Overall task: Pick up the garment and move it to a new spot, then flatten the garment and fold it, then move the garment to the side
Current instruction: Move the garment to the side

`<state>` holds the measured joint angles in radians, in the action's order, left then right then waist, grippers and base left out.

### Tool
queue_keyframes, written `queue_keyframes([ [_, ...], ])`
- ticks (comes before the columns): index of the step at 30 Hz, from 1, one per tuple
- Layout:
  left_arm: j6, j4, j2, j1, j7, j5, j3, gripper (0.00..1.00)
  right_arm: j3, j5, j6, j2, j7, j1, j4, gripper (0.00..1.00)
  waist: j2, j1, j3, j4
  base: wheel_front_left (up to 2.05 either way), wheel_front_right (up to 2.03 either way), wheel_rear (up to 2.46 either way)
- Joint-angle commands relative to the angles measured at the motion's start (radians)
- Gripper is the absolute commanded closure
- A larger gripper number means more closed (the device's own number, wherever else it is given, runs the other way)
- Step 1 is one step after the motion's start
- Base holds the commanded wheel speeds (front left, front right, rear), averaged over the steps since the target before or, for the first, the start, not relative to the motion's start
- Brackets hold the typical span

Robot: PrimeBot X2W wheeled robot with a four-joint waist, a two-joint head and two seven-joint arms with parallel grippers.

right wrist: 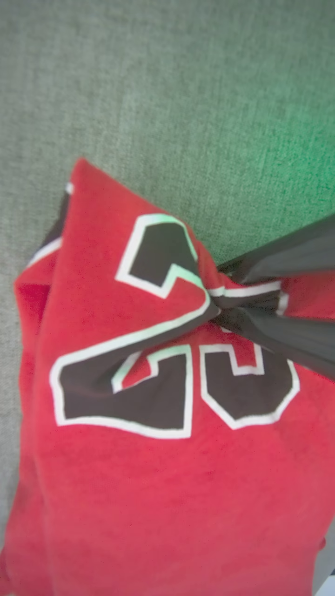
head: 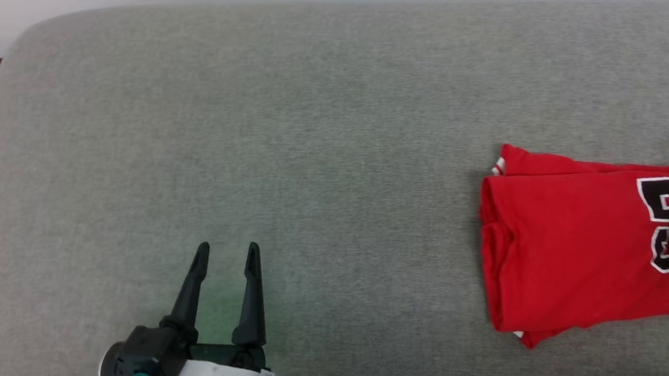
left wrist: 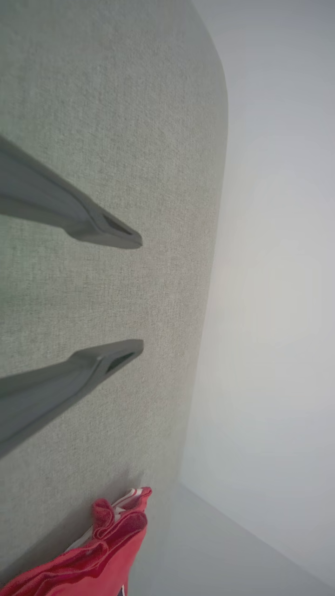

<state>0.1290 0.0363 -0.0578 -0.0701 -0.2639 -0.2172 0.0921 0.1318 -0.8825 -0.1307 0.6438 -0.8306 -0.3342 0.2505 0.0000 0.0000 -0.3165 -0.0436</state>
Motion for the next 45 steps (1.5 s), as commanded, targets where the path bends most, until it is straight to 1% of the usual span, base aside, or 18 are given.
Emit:
queue_keyframes([
  [1,0.003,0.0,0.001,-0.009,0.0,0.011,-0.003,0.0,0.009,-0.019,0.0,-0.041,0.035,0.028,0.025,1.0,0.0,0.0,0.011,0.027,0.0,0.0,0.0],
  [5,0.003,-0.005,-0.003,-0.012,0.0,0.016,-0.005,0.0,-0.019,-0.047,0.001,-0.015,0.107,0.038,0.022,1.0,0.0,0.0,0.014,0.079,0.0,0.0,0.0],
  [9,0.003,-0.012,-0.015,-0.024,0.0,0.022,0.001,0.0,-0.059,-0.081,0.001,0.012,0.179,0.039,0.02,1.0,0.0,0.0,0.004,0.148,0.0,0.0,0.0],
  [10,0.003,-0.012,-0.015,-0.024,0.0,0.022,0.001,0.0,-0.059,-0.081,0.001,0.012,0.179,0.039,0.02,1.0,0.0,0.0,0.004,0.148,0.0,0.0,0.0],
  [12,0.003,-0.016,-0.026,-0.035,0.0,0.027,0.006,0.0,-0.082,-0.092,0.001,0.03,0.211,0.037,0.027,1.0,0.0,0.0,-0.008,0.184,0.0,0.0,0.0],
  [16,0.003,-0.028,-0.046,-0.073,0.0,0.04,0.017,0.0,-0.12,-0.093,0.001,0.067,0.276,0.018,0.058,1.0,0.0,0.0,-0.038,0.251,0.0,0.0,0.0],
  [19,0.003,-0.036,-0.068,-0.112,0.0,0.05,0.032,0.0,-0.123,-0.081,0.001,0.095,0.324,-0.018,0.088,1.0,0.0,0.0,-0.062,0.292,0.0,0.0,0.0],
  [21,0.003,-0.039,-0.084,-0.141,0.0,0.057,0.051,0.0,-0.118,-0.053,0.001,0.114,0.361,-0.053,0.122,1.0,0.0,0.0,-0.078,0.31,0.0,0.0,0.0],
  [26,0.003,-0.039,-0.124,-0.215,0.001,0.067,0.096,0.0,-0.076,0.017,0.001,0.154,0.441,-0.163,0.227,1.0,0.0,0.0,-0.119,0.316,0.0,0.0,0.0],
  [28,0.003,-0.043,-0.134,-0.247,0.005,0.068,0.099,0.0,-0.054,0.047,0.001,0.17,0.469,-0.201,0.275,1.0,0.0,0.0,-0.137,0.31,0.0,0.0,0.0],
  [33,-0.001,-0.069,-0.154,-0.306,0.016,0.076,0.093,0.0,-0.01,0.133,0.001,0.185,0.567,-0.304,0.409,1.0,0.0,0.0,-0.177,0.292,0.0,0.0,0.0],
  [38,-0.007,-0.11,-0.169,-0.328,0.034,0.084,0.094,0.0,0.034,0.217,0.001,0.16,0.667,-0.413,0.554,1.0,0.0,0.0,-0.213,0.28,0.0,0.0,0.0],
  [41,-0.008,-0.132,-0.178,-0.333,0.048,0.086,0.096,0.0,0.061,0.263,0.001,0.14,0.695,-0.468,0.64,1.0,0.0,0.0,-0.233,0.276,0.0,0.0,0.0],
  [45,-0.009,-0.153,-0.186,-0.336,0.056,0.085,0.098,0.0,0.091,0.296,0.0,0.11,0.729,-0.518,0.745,1.0,0.0,0.0,-0.25,0.269,0.0,0.0,0.0],
])
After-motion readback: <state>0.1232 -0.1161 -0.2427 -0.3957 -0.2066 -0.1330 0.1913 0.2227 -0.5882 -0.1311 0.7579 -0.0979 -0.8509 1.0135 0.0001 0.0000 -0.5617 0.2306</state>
